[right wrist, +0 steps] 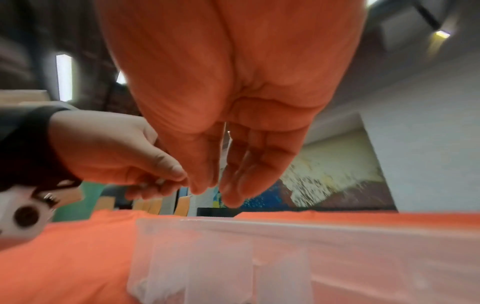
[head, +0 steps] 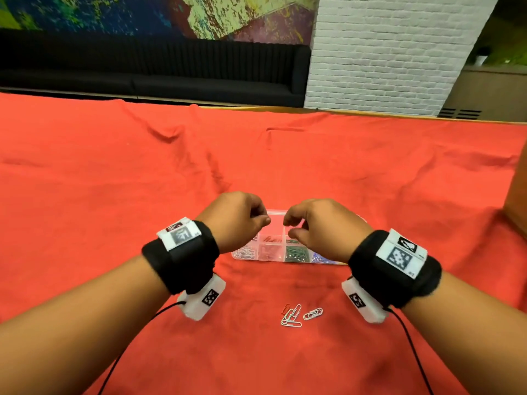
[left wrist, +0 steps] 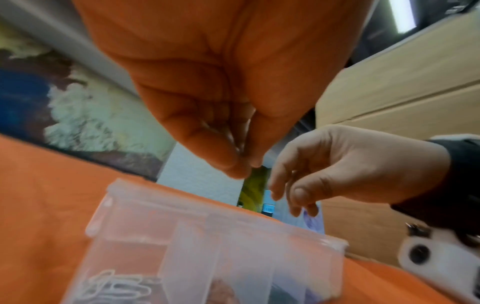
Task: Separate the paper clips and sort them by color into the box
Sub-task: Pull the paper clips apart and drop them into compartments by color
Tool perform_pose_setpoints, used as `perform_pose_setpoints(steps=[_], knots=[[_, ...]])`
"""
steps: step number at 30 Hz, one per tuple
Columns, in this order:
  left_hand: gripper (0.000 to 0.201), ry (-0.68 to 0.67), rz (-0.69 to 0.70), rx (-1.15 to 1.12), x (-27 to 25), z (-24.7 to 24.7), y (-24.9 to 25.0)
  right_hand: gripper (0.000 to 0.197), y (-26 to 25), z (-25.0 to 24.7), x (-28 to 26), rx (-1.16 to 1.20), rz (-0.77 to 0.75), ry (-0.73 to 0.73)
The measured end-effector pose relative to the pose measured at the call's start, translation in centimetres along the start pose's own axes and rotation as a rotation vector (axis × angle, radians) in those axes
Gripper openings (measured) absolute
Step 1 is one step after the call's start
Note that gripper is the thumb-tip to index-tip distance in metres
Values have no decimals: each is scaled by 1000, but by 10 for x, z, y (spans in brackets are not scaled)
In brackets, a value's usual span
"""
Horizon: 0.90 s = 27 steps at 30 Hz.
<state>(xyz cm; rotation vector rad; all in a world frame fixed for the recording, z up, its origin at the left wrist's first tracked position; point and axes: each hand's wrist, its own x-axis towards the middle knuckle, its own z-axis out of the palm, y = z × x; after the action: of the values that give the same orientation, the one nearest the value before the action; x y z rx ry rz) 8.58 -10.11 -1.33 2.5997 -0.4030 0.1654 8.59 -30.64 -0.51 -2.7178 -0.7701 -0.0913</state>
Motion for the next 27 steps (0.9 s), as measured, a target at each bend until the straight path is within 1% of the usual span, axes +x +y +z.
perform_pose_setpoints(steps=[1, 2, 3, 5, 6, 7, 8, 10, 12, 14, 17, 19, 21, 23, 25, 27], knots=[[11, 7, 51, 66, -6, 0, 2, 12, 0, 0, -7, -58, -25, -12], [10, -30, 110, 107, -14, 2, 5, 11, 0, 0, -17, -96, -42, -73], [11, -117, 172, 135, -24, 7, 9, 11, 1, 2, -28, -105, -45, -181], [23, -367, 266, 207, -43, 22, 17, 14, 3, 10, -49, -104, -23, -433], [29, -456, 304, 262, -51, 32, 21, 18, 5, 14, -57, -124, -22, -514], [31, -495, 342, 307, -57, 41, 24, 22, 8, 19, -63, -148, -34, -547], [29, -510, 372, 337, -61, 49, 27, 24, 10, 23, -68, -165, -51, -551], [21, -535, 399, 372, -63, 59, 30, 17, 13, 27, -75, -168, -82, -525], [20, -549, 391, 388, -61, 63, 30, 10, 17, 30, -80, -157, -109, -492], [22, -546, 371, 372, -59, 63, 28, 8, 19, 31, -82, -164, -127, -436], [27, -539, 311, 316, -57, 61, 24, 5, 16, 32, -82, -104, -101, -381], [29, -540, 246, 271, -56, 59, 21, 9, 10, 33, -79, -52, -82, -360], [27, -559, 185, 205, -55, 54, 18, 13, 4, 35, -75, -40, -91, -357], [25, -584, 144, 133, -53, 45, 15, 12, 2, 37, -71, -34, -84, -377], [23, -540, 137, 90, -45, 32, 12, 12, 2, 37, -68, -3, -58, -387], [24, -406, 130, 55, -31, 16, 10, 15, 5, 38, -64, 19, -34, -384]])
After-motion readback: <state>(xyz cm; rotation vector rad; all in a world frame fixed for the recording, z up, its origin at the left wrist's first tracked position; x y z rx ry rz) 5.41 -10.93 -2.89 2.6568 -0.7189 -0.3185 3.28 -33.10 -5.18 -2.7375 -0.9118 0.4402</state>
